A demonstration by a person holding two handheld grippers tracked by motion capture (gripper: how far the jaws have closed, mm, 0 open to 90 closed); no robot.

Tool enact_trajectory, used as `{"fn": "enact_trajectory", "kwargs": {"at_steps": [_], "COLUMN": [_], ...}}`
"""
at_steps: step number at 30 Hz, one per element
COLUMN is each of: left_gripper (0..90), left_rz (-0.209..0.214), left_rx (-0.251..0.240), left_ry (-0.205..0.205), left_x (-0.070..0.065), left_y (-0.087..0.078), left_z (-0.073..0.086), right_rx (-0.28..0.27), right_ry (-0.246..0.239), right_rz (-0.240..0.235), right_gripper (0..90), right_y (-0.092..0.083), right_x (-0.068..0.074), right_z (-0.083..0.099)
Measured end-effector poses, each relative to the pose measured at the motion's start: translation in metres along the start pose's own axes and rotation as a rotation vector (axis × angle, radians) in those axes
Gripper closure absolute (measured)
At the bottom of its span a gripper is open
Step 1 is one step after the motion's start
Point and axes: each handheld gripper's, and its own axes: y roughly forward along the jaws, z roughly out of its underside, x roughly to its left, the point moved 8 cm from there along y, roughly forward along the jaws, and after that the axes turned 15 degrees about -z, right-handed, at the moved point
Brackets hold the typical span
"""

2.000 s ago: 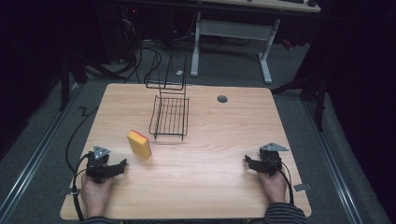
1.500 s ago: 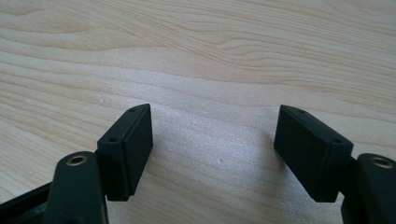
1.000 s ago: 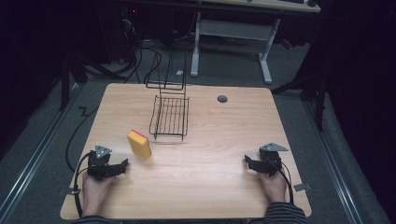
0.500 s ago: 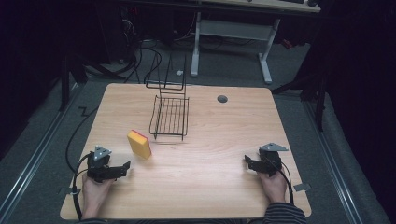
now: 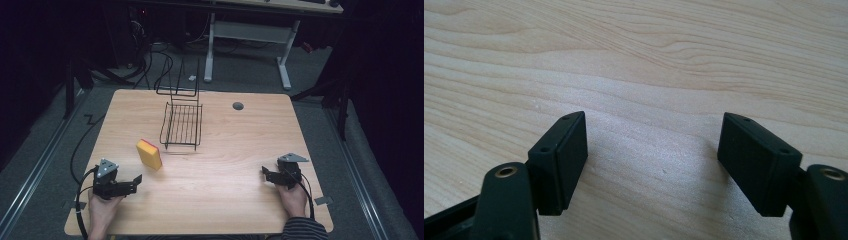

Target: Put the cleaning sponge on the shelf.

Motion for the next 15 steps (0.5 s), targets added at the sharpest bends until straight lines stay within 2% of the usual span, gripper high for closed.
{"fn": "enact_trajectory", "kwargs": {"at_steps": [5,15], "left_gripper": [0.1,0.1], "left_rz": [0.024,0.042], "left_rx": [-0.030,-0.052], "left_ry": [0.005,0.031], "left_x": [-0.009,-0.022], "left_y": [-0.007,-0.006], "left_z": [-0.009,-0.027], "right_rx": [0.000,0.001], "right_ry": [0.000,0.001], "right_rz": [0.000,0.000], "right_gripper": [28.2,28.1], "right_y": [0.000,0.000], "right_x": [0.000,0.000], "right_z": [0.000,0.000]}}
